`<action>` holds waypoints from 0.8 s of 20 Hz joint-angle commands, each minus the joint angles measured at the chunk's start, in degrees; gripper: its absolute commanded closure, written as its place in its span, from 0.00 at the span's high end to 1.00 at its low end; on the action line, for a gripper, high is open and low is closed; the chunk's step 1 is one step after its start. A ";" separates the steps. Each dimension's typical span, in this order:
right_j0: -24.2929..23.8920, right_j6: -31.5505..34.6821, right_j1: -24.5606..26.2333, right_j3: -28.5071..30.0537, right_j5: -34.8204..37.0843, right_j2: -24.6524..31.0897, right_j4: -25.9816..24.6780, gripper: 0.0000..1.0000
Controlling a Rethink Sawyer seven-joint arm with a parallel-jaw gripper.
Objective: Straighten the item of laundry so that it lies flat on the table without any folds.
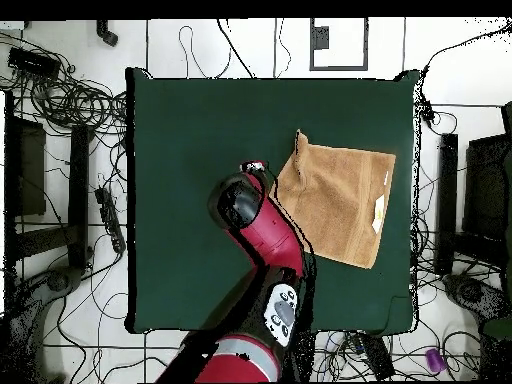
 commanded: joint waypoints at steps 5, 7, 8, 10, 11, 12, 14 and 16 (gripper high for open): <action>-1.14 9.90 -1.99 7.80 3.37 7.85 -1.77 1.00; -2.55 8.53 -2.52 8.98 1.82 9.24 -2.34 1.00; -3.36 7.90 -2.92 9.75 0.83 10.18 -2.70 1.00; -4.93 7.00 -3.63 11.16 -0.78 12.01 -3.49 1.00; -5.48 6.96 -3.85 11.61 -1.37 12.58 -4.04 1.00; -5.92 6.74 -4.22 12.41 -1.95 13.18 -4.57 1.00; -6.30 7.06 -4.67 13.42 -2.37 13.48 -5.79 1.00; -7.30 7.23 -5.12 14.68 -3.20 14.27 -7.20 1.00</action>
